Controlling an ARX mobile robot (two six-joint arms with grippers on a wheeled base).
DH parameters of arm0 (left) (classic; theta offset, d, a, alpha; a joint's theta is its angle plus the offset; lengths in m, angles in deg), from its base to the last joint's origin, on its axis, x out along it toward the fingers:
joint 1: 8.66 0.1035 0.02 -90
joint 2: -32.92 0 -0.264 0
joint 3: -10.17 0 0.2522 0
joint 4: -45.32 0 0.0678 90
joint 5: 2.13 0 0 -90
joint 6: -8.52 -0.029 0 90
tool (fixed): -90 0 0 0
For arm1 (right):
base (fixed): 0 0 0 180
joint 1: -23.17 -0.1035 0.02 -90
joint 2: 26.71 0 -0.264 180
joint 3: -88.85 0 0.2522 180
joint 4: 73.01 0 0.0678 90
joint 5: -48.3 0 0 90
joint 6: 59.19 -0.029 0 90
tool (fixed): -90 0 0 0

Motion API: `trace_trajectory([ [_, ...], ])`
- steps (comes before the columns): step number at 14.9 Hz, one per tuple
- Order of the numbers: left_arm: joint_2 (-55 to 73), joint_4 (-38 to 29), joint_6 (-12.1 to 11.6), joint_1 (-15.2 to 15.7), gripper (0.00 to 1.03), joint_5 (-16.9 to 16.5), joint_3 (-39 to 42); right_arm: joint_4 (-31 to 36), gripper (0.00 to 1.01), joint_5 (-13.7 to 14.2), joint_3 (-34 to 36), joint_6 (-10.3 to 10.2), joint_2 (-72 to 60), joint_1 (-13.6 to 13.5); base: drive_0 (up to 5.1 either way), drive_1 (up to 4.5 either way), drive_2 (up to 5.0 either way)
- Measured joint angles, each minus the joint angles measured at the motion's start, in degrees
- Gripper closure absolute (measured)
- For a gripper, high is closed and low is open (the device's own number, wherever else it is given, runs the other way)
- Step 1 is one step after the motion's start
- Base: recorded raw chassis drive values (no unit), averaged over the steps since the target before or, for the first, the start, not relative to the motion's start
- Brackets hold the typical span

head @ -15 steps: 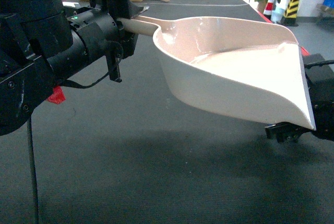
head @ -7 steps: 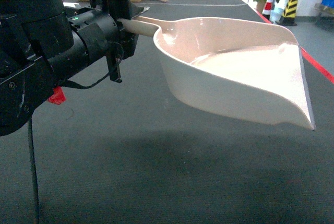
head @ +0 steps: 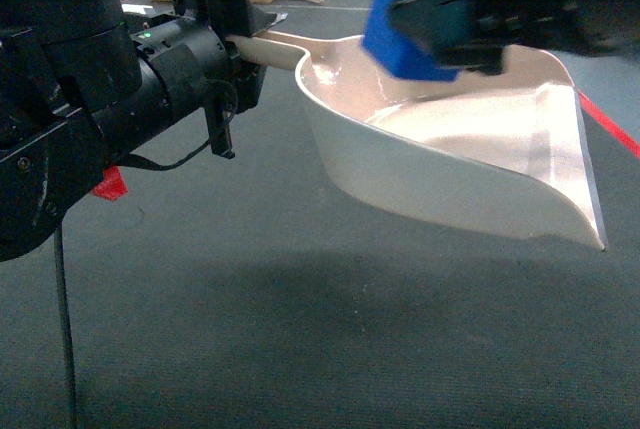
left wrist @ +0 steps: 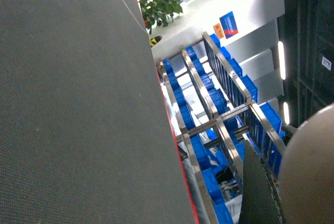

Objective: Place part in tray to right shelf

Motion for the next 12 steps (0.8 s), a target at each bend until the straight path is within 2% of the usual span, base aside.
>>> trace_trajectory([
  [1,0.0,0.0,0.0,0.0,0.91,0.0,0.0,0.0,0.32,1.0,-1.1,-0.9,-1.6,-1.7,0.0,0.0,0.0],
  [2,0.0,0.1,-0.5,0.0,0.91,0.0,0.0,2.4,0.21,3.7,-1.0,-1.0,-0.9,-1.8,0.0,0.0,0.0],
  [3,0.0,0.1,-0.7,0.1,0.91,0.1,0.0,3.6,0.1,4.3,-0.8,-1.2,1.8,-1.0,0.0,0.0,0.0],
  [4,0.0,0.0,-0.8,0.1,0.91,0.1,0.0,5.0,0.01,6.3,0.7,-0.9,6.9,-0.2,0.0,0.0,0.0],
  [5,0.0,0.1,-1.0,0.0,0.91,0.0,0.0,5.5,0.04,8.0,3.2,0.1,12.9,1.3,0.0,0.0,0.0],
  [7,0.0,0.0,-1.0,-0.1,0.91,-0.1,0.0,11.8,0.03,15.1,11.0,3.9,22.4,4.7,0.0,0.0,0.0],
  [8,0.0,0.1,-1.0,0.0,0.91,-0.1,0.0,18.8,0.03,19.6,16.7,7.3,26.4,6.6,0.0,0.0,0.0],
  [10,0.0,0.0,-1.0,0.0,0.91,0.0,0.0,27.8,0.03,25.5,26.1,12.2,32.6,7.9,0.0,0.0,0.0],
  [11,0.0,0.1,-1.0,0.3,0.91,0.3,0.0,29.0,0.03,26.1,28.9,13.9,33.9,7.8,0.0,0.0,0.0],
  [12,0.0,-0.1,-1.0,0.0,0.91,0.0,0.0,29.3,0.03,26.1,28.7,15.1,33.2,7.8,0.0,0.0,0.0],
])
